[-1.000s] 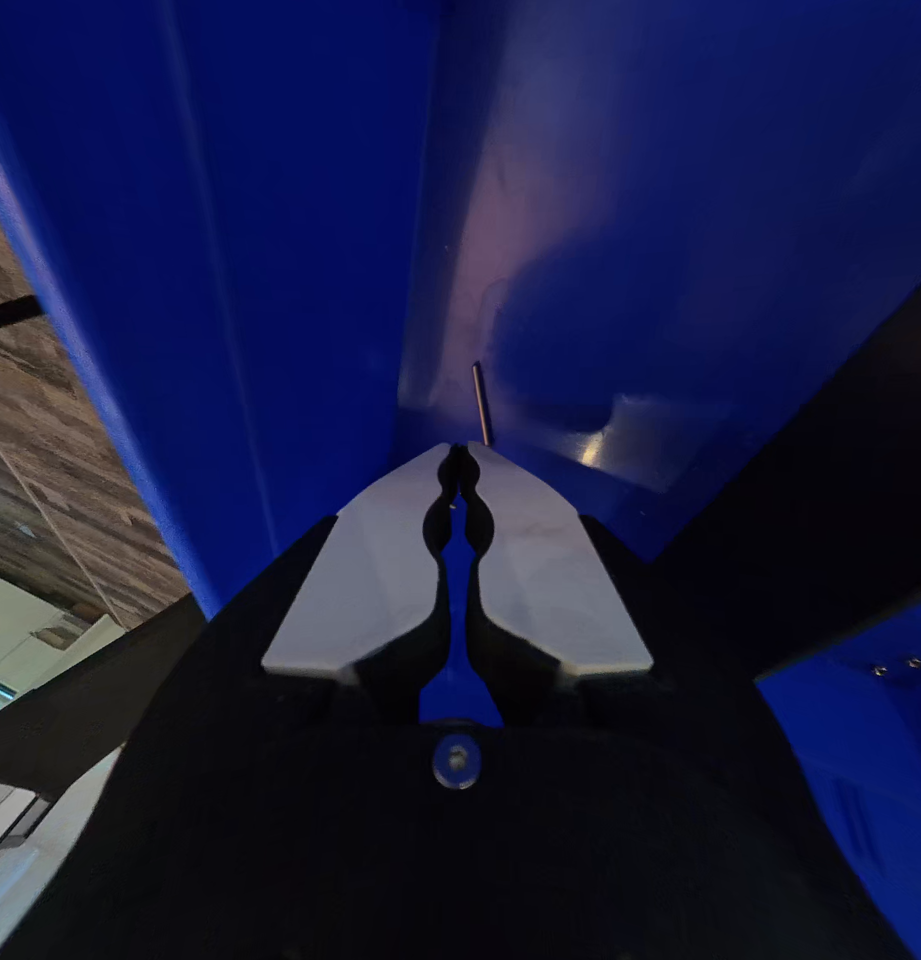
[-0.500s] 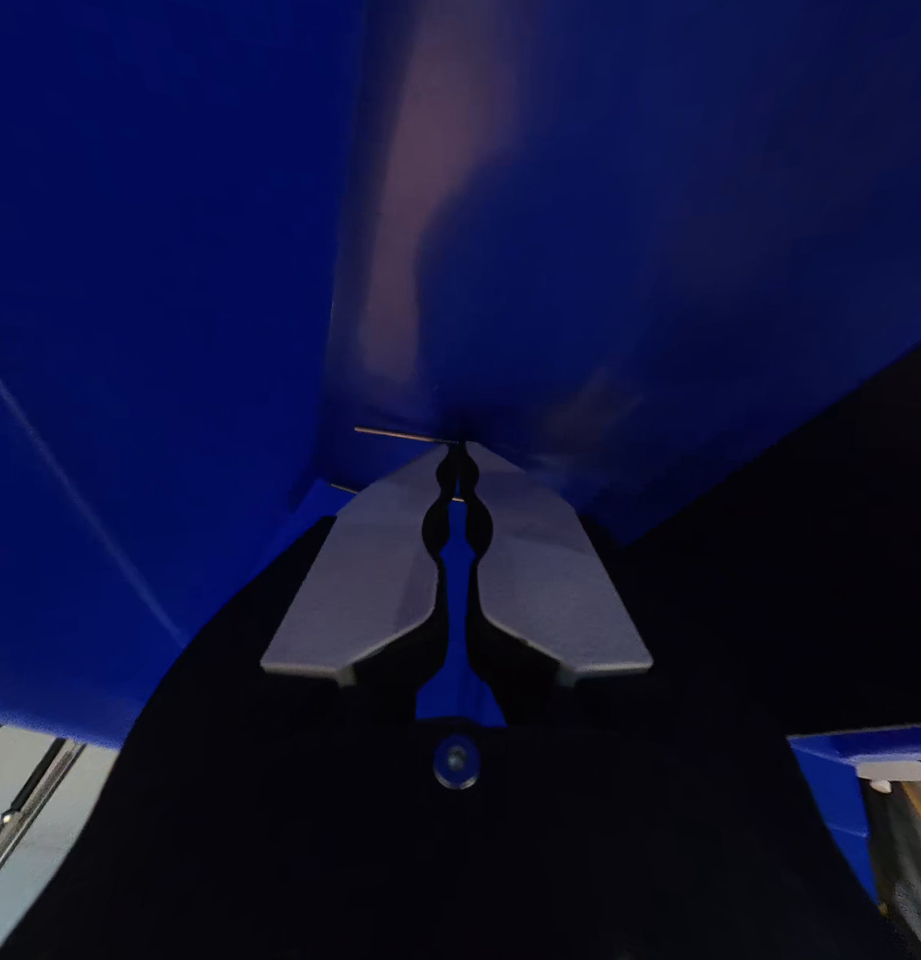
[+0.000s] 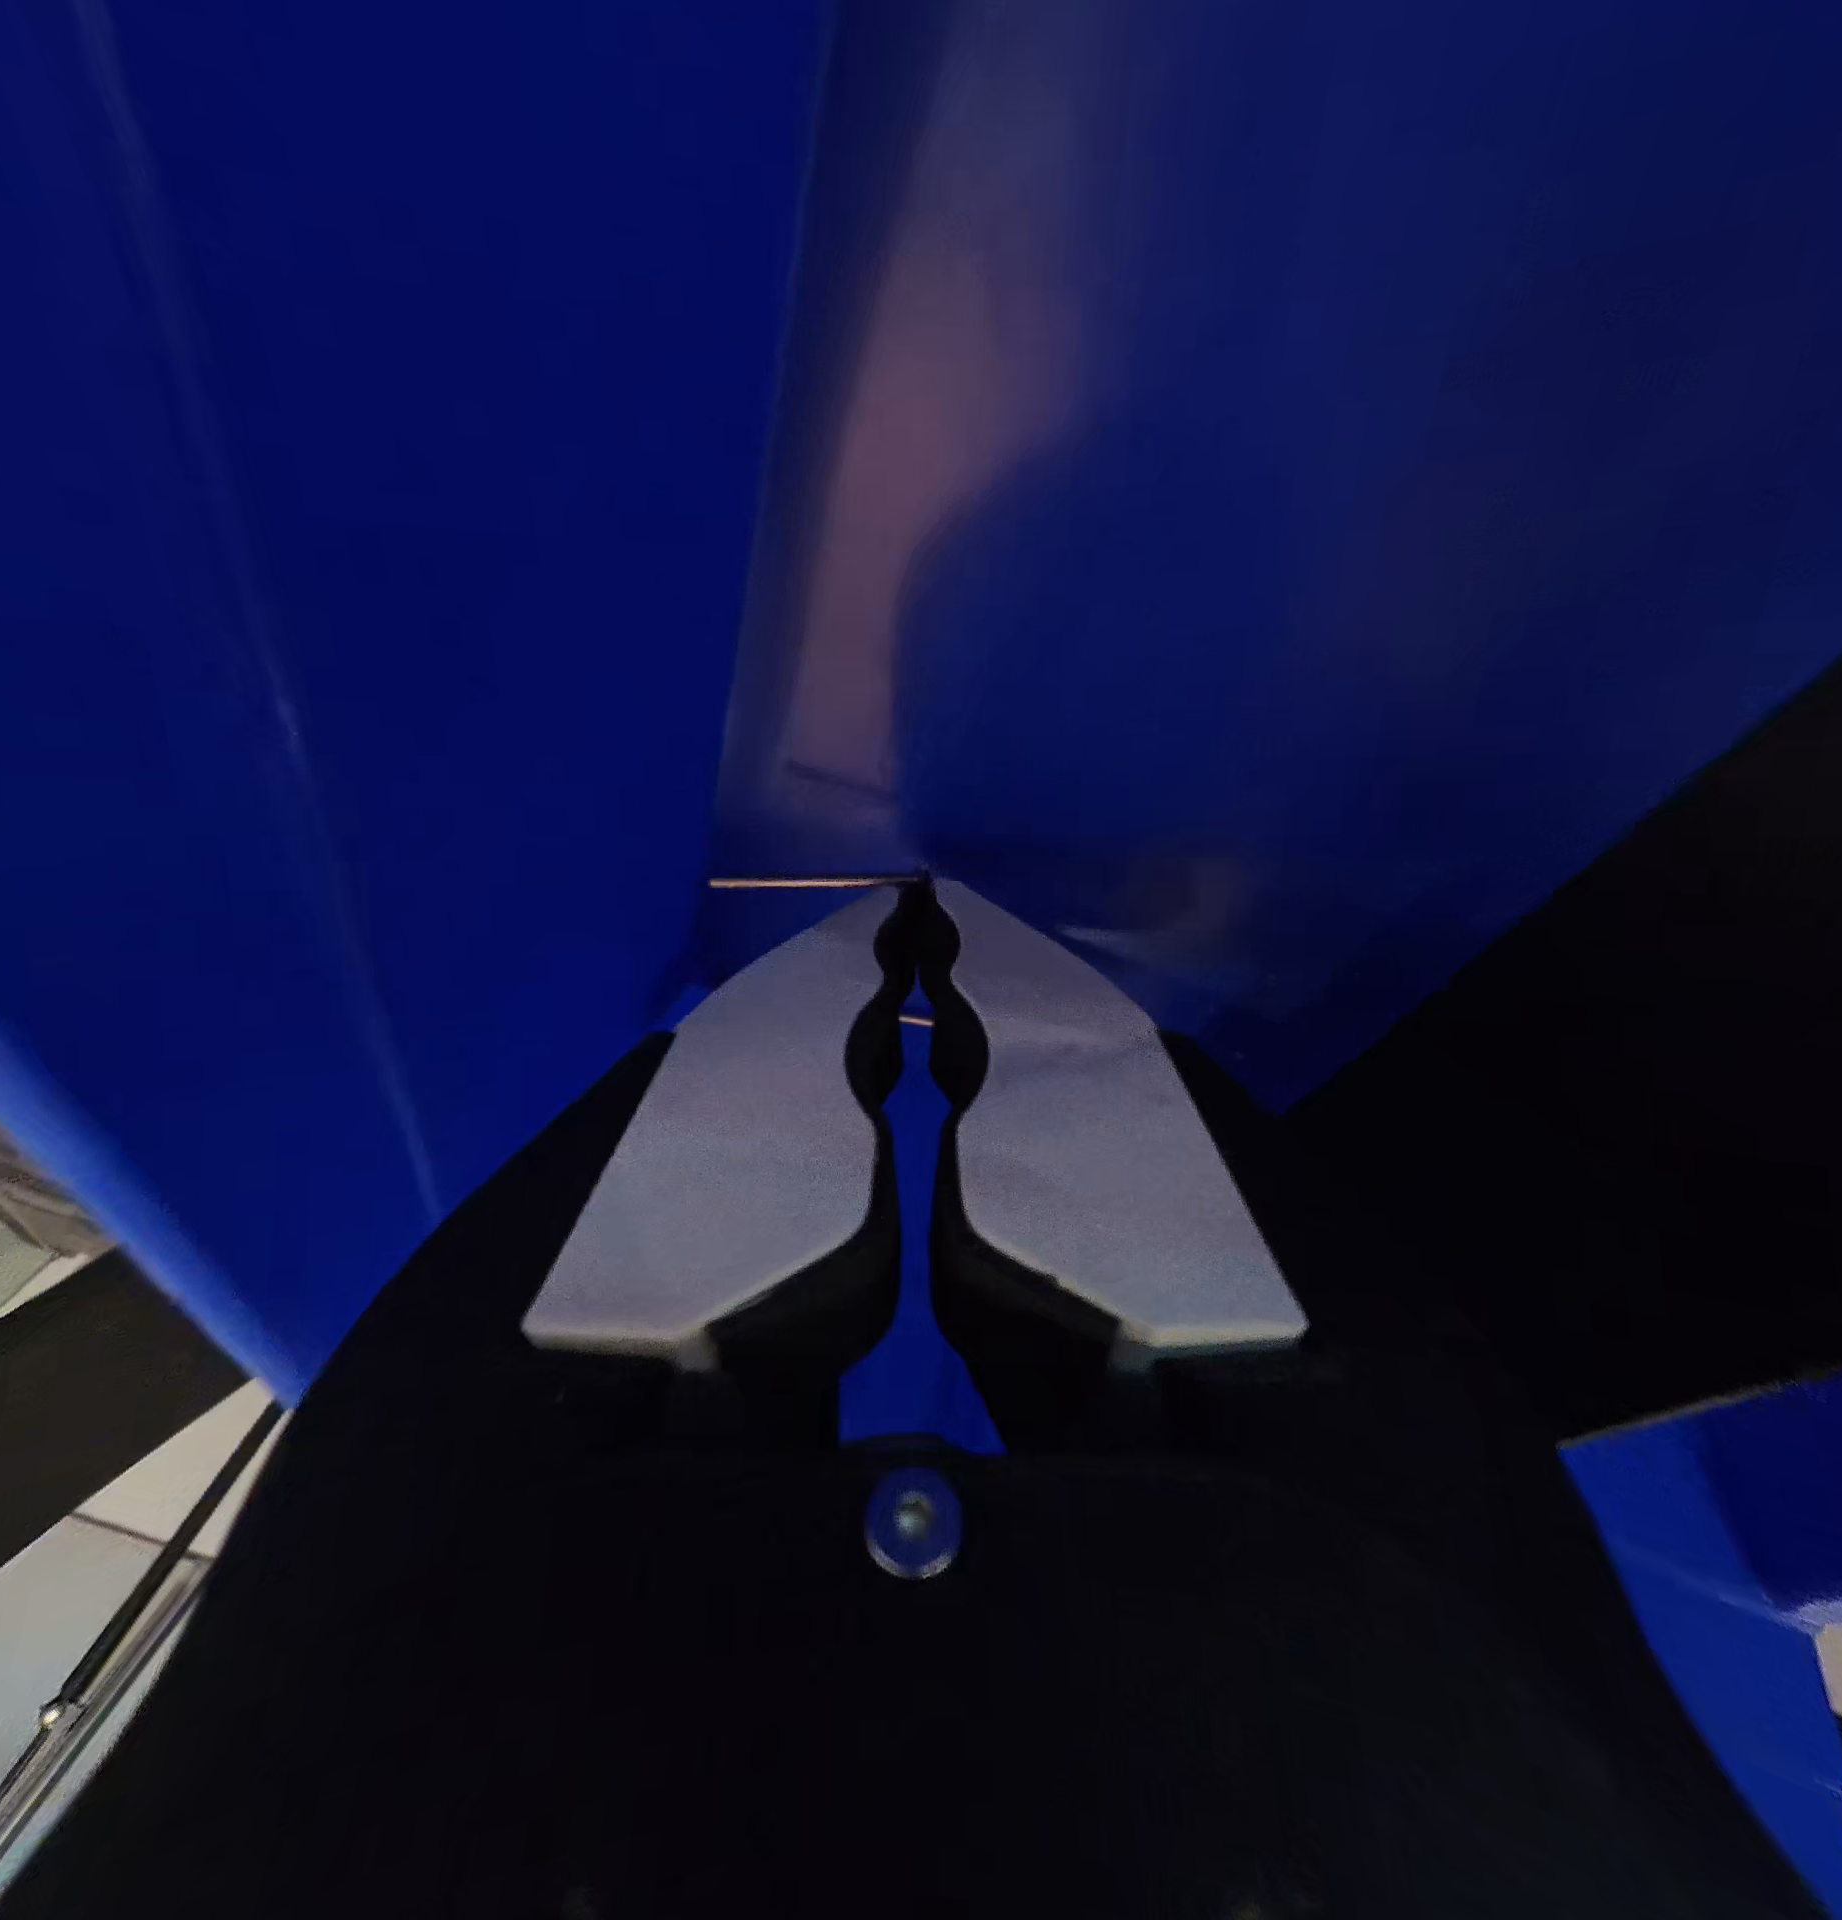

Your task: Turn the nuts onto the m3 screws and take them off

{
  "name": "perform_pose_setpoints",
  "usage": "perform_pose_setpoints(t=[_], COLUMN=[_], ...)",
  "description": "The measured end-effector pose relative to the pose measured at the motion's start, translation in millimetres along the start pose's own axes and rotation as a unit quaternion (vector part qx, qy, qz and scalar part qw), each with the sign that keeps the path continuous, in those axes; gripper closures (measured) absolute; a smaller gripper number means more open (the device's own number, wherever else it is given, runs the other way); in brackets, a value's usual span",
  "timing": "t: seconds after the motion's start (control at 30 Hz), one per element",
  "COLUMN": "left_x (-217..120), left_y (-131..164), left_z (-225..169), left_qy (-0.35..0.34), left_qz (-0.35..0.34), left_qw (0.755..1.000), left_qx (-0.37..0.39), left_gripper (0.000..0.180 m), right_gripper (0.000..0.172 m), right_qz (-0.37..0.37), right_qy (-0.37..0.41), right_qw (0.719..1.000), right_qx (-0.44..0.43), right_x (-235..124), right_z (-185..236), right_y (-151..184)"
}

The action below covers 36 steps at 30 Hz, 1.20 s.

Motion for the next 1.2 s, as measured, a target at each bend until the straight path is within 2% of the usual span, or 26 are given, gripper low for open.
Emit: perform_pose_setpoints(t=[0.23,0.43,0.6,0.73,0.9,0.97,1.03,1.1,1.17,1.2], left_x=[-33,-85,-146,-177,-180,-175,-166,-153,-146,-141], left_y=[6,32,49,37,-5,-22,-29,-27,-21,-16], left_z=[-10,-40,-115,-203,-316,-347,-364,-366,-372,-372], left_qy=[-0.038,-0.050,-0.065,-0.049,-0.023,-0.013,0.031,0.009,0.030,0.007], left_qz=[-0.059,-0.131,-0.197,-0.257,-0.286,-0.302,-0.315,-0.305,-0.318,-0.309], left_qw=[0.997,0.990,0.978,0.962,0.942,0.931,0.927,0.933,0.932,0.937], left_qx=[0.010,-0.009,0.019,0.073,0.177,0.207,0.203,0.193,0.171,0.161], left_gripper=[0.180,0.180,0.180,0.180,0.180,0.180,0.180,0.180,0.180,0.180], right_gripper=[0.168,0.168,0.168,0.168,0.169,0.169,0.168,0.168,0.168,0.168], right_qz=[0.001,0.004,0.004,0.007,0.004,0.004,0.005,0.004,0.005,0.005], right_qy=[-0.001,-0.001,0.000,0.001,0.001,0.002,0.002,0.002,0.001,0.001], right_qw=[1.000,1.000,1.000,1.000,1.000,1.000,1.000,1.000,1.000,1.000], right_qx=[0.001,0.001,0.000,-0.003,-0.001,-0.003,-0.005,-0.006,-0.006,-0.005], right_x=[1,3,4,5,5,6,6,7,7,7], right_z=[-1,-1,-1,-1,-2,-1,-1,-1,-1,-1], right_y=[0,0,0,1,1,1,1,1,1,1])
Point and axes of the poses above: each gripper's, where its closed fingertips meet, x out along the fingers, y out of its underside, z = x × y across the jaws, the point moved 5 cm from there along -x, back along the fingers, and after that the axes turned 12 degrees about z, right-handed, at the moved point
